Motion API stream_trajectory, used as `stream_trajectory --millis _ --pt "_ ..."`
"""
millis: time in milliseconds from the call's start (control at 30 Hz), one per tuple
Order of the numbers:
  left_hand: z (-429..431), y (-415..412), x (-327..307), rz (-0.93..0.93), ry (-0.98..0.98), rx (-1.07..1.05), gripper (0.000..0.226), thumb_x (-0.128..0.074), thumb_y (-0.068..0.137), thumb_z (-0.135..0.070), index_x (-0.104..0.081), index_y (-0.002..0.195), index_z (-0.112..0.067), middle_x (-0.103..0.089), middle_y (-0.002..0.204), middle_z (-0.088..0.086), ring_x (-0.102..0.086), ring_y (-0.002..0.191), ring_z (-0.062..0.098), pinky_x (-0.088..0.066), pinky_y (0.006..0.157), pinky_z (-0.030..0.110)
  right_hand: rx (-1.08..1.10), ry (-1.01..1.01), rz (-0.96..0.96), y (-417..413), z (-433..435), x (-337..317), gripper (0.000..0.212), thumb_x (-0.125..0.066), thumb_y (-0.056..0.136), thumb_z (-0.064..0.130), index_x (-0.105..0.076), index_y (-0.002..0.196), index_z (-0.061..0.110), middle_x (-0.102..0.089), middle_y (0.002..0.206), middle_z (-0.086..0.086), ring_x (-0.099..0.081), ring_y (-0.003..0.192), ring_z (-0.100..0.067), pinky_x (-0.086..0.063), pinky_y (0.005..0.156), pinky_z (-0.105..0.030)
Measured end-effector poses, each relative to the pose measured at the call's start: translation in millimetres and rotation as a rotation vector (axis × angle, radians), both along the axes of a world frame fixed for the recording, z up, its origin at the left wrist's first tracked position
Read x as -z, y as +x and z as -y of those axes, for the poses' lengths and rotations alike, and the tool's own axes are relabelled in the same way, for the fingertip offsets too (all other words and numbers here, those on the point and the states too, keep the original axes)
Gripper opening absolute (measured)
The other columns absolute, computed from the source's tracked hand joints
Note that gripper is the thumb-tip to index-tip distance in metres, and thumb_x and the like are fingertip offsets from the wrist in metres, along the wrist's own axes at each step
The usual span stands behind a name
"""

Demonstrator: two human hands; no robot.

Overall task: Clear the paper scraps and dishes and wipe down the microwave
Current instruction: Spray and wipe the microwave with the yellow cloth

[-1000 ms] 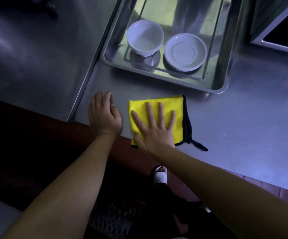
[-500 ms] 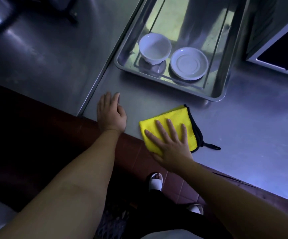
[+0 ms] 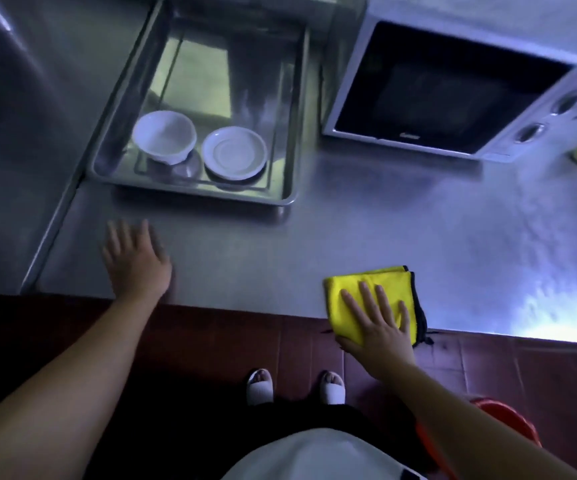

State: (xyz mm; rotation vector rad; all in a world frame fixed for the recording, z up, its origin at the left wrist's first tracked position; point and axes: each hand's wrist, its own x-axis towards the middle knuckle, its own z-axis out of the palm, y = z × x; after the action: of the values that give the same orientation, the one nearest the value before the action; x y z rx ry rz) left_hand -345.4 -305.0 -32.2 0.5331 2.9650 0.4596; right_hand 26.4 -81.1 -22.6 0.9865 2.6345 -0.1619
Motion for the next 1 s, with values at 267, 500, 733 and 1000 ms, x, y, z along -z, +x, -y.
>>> stream_trajectory --millis 267,500,733,1000 --pt "-146 172 -15 0.167 0.076 0.576 0.062 -0.054 0.095 -0.036 -0.038 0.151 -0.014 -0.022 0.162 0.019 -0.015 0.15 0.038 -0.009 0.122 0.051 0.327 -0.145 -0.079 64 -66 10 0.095 -0.019 0.061 0.103 0.019 0.141 0.068 0.033 0.154 0.03 0.038 0.14 -0.001 0.018 0.115 -0.048" --pt "-211 228 -5 0.252 -0.107 0.601 0.072 -0.036 0.098 -0.058 -0.006 0.158 -0.032 0.007 0.167 0.009 0.008 0.153 0.03 0.004 0.121 0.046 0.544 -0.197 -0.107 111 -147 5 0.079 -0.005 0.061 0.102 0.03 0.126 0.075 0.043 0.145 0.031 0.038 0.138 0.0 0.016 0.117 -0.051" --pt "-269 243 1 0.205 -0.235 0.471 0.081 -0.041 0.093 -0.066 -0.006 0.158 -0.035 0.0 0.167 0.011 0.001 0.152 0.036 0.0 0.119 0.052 0.564 -0.194 -0.123 121 -241 10 0.086 -0.002 0.058 0.104 0.031 0.13 0.071 0.048 0.139 0.029 0.041 0.136 -0.002 0.019 0.114 -0.053" --pt "-341 243 7 0.358 -0.364 0.232 0.108 -0.017 0.059 -0.102 0.029 0.144 -0.053 0.03 0.161 0.005 0.023 0.149 0.032 0.006 0.112 0.066 0.449 -0.181 -0.121 100 -382 14 0.09 0.001 0.054 0.104 0.028 0.133 0.07 0.027 0.161 0.02 0.027 0.149 -0.013 0.015 0.114 -0.056"
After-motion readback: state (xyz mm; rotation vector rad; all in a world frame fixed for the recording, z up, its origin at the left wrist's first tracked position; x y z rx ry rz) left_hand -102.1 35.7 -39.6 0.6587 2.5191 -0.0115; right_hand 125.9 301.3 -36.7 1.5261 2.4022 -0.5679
